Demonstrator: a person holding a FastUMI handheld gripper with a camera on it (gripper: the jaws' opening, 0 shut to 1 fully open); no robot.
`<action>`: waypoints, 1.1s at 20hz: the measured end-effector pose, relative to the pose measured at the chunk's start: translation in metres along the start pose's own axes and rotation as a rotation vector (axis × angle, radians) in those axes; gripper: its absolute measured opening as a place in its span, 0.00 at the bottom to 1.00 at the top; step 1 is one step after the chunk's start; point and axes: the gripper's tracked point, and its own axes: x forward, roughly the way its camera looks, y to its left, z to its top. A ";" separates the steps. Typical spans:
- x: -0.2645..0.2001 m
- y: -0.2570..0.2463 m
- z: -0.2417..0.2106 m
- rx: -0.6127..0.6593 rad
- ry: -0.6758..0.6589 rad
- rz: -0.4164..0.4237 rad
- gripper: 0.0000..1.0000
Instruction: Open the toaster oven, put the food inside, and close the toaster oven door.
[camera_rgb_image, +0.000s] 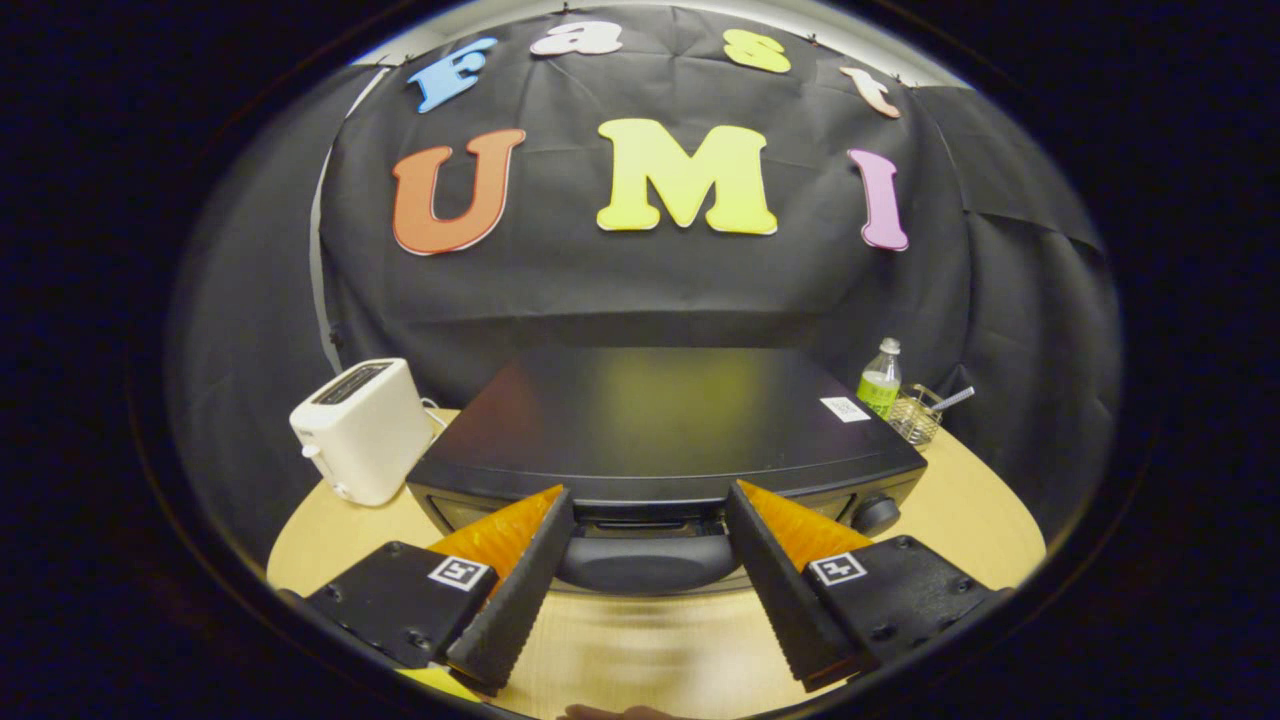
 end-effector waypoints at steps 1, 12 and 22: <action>-0.010 0.001 0.000 -0.016 0.006 -0.002 1.00; -0.052 -0.001 -0.040 0.000 0.047 0.043 1.00; -0.085 -0.001 -0.117 0.015 0.083 0.003 1.00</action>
